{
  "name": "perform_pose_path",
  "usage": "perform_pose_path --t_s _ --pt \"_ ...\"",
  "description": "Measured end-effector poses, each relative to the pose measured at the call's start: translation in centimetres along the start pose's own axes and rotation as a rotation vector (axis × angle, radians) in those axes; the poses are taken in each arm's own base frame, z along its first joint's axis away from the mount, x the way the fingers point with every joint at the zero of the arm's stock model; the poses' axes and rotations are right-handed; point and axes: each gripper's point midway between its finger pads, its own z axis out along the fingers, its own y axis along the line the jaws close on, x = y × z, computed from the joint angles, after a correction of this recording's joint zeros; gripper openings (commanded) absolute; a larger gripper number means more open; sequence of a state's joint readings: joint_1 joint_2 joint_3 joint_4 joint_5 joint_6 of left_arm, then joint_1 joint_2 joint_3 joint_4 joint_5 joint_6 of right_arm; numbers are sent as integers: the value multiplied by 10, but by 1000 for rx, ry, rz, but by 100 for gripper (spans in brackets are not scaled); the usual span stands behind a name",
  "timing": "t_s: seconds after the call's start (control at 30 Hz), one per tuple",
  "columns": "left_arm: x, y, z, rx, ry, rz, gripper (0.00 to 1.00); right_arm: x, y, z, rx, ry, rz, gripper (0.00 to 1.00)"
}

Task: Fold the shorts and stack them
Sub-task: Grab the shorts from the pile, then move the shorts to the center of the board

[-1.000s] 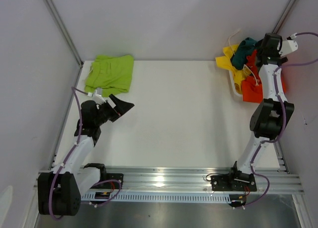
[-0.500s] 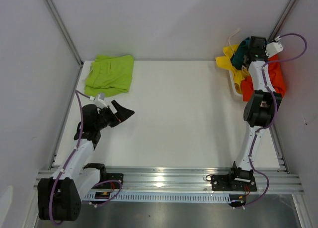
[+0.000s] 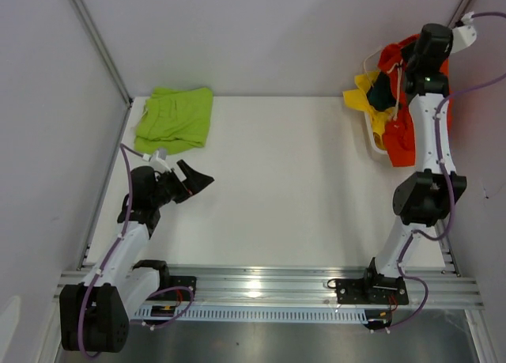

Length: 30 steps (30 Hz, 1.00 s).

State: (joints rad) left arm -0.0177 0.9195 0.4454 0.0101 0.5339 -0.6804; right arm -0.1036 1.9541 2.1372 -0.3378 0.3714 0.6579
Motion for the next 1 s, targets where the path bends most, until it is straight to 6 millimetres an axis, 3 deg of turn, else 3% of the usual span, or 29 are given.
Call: perform_pose_path --t_s 0.1,0.23,0.27,0.4,0.53,0.7,0.8,1.0 --pt "0 0 -3 -12 -6 -2 99 -57 46 -52 -175 -54 51 0" --pt "-3 -3 -10 -25 -30 5 99 -115 92 -135 -393 -89 57 0" --pt "-6 -5 -12 -25 -38 8 99 -130 104 -164 -460 -99 52 0" --pt "-16 -15 -17 -13 -66 23 99 -154 121 -259 -643 -91 39 0" --pt "-25 -27 -23 -1 -82 34 99 -161 112 -345 -792 -47 60 0" --pt "-38 -49 -39 31 -130 67 99 -117 97 -407 -947 145 97 0" --pt "-45 -61 -50 47 -158 87 99 -58 84 -415 -982 356 109 0" --pt "-51 -69 -62 39 -189 104 99 86 70 -426 -967 817 33 0"
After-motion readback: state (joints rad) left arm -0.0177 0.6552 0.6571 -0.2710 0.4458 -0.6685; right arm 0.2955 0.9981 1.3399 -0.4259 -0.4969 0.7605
